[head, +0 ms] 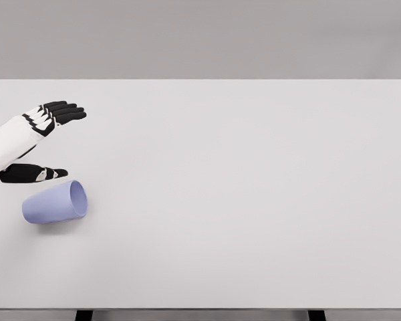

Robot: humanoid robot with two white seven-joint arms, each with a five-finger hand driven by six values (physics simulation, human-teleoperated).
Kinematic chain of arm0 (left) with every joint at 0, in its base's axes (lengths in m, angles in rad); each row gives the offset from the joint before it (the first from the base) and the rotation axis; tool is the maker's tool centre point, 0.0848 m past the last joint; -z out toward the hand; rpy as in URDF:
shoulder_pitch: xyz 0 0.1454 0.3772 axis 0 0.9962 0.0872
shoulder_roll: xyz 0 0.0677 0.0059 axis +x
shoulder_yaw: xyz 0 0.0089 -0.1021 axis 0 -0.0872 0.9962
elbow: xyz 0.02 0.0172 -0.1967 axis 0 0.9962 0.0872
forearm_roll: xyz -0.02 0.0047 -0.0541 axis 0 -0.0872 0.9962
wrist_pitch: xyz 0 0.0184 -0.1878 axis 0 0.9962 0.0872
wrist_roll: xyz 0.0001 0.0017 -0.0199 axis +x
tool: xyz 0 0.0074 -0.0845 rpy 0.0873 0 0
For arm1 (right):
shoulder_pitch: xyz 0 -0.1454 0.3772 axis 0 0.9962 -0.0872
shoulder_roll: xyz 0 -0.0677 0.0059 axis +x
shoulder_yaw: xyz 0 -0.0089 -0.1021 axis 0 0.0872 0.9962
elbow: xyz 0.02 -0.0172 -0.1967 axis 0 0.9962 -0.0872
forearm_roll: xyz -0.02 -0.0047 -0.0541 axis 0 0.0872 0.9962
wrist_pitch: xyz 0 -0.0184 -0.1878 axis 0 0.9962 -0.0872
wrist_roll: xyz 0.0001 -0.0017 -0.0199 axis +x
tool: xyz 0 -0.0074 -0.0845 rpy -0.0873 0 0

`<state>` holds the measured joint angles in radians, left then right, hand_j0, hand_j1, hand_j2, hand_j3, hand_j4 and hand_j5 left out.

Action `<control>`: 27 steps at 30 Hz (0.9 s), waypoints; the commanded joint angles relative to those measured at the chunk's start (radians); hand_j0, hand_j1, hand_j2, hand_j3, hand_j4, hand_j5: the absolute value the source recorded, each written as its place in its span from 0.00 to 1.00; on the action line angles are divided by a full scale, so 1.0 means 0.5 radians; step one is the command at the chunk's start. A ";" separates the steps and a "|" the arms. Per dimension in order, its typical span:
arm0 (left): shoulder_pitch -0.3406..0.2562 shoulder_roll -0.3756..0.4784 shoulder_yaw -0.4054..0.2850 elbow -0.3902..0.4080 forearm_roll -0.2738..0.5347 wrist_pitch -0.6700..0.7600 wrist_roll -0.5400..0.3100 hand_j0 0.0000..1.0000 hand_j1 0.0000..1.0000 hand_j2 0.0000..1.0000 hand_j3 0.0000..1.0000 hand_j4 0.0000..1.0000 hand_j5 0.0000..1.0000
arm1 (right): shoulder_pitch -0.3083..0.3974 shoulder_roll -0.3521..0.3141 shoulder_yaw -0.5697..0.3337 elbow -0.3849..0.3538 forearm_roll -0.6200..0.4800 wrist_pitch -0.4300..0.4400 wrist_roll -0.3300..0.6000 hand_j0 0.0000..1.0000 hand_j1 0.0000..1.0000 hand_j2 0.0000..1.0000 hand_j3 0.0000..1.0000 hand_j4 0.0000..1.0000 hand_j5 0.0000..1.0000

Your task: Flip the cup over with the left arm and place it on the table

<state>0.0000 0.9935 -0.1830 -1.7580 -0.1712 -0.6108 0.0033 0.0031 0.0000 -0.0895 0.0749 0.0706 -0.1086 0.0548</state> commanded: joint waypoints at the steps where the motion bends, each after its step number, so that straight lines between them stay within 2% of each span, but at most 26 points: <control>1: 0.000 0.004 -0.002 0.000 0.014 0.000 0.000 1.00 1.00 1.00 1.00 1.00 1.00 | 0.000 0.000 -0.008 -0.003 -0.003 -0.004 -0.002 1.00 1.00 1.00 1.00 1.00 1.00; 6: 0.003 0.016 -0.002 0.006 0.008 0.000 0.000 1.00 1.00 1.00 1.00 1.00 1.00 | 0.012 0.000 0.007 0.004 0.003 0.009 0.001 1.00 1.00 1.00 1.00 1.00 1.00; 14: 0.098 0.194 -0.015 -0.003 0.033 0.000 0.000 1.00 1.00 1.00 1.00 1.00 1.00 | 0.012 0.000 0.007 0.007 0.003 0.009 0.001 1.00 1.00 1.00 1.00 1.00 1.00; 15: 0.098 0.237 -0.011 -0.061 0.072 0.000 0.003 1.00 1.00 1.00 1.00 1.00 1.00 | 0.012 0.000 0.007 0.007 0.003 0.009 0.001 1.00 1.00 1.00 1.00 1.00 1.00; 16: 0.113 0.295 -0.015 -0.086 0.180 0.000 0.003 1.00 1.00 1.00 1.00 1.00 1.00 | 0.012 0.000 0.007 0.007 0.003 0.009 0.001 1.00 1.00 1.00 1.00 1.00 1.00; 18: 0.132 0.348 -0.011 -0.086 0.232 0.000 0.018 1.00 1.00 1.00 1.00 1.00 1.00 | 0.012 0.000 0.007 0.007 0.003 0.009 0.001 1.00 1.00 1.00 1.00 1.00 1.00; 21: 0.267 0.354 -0.015 -0.086 0.370 0.000 0.021 1.00 1.00 1.00 1.00 1.00 1.00 | 0.012 0.000 0.007 0.007 0.003 0.009 0.001 1.00 1.00 1.00 1.00 1.00 1.00; 23: 0.377 0.403 -0.021 -0.089 0.554 0.000 0.021 1.00 1.00 1.00 1.00 1.00 1.00 | 0.012 0.000 0.007 0.007 0.003 0.009 0.001 1.00 1.00 1.00 1.00 1.00 1.00; 25: 0.436 0.443 -0.054 -0.089 0.689 0.000 0.021 1.00 1.00 1.00 1.00 1.00 1.00 | 0.012 0.000 0.007 0.007 0.003 0.009 0.001 1.00 1.00 1.00 1.00 1.00 1.00; 27: 0.439 0.449 -0.088 -0.086 0.732 0.000 0.021 1.00 1.00 1.00 1.00 1.00 1.00 | 0.012 0.000 0.007 0.007 0.003 0.009 0.001 1.00 1.00 1.00 1.00 1.00 1.00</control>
<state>0.2209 1.2031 -0.2136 -1.8010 0.1399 -0.6109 0.0131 0.0092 0.0000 -0.0859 0.0782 0.0722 -0.1043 0.0551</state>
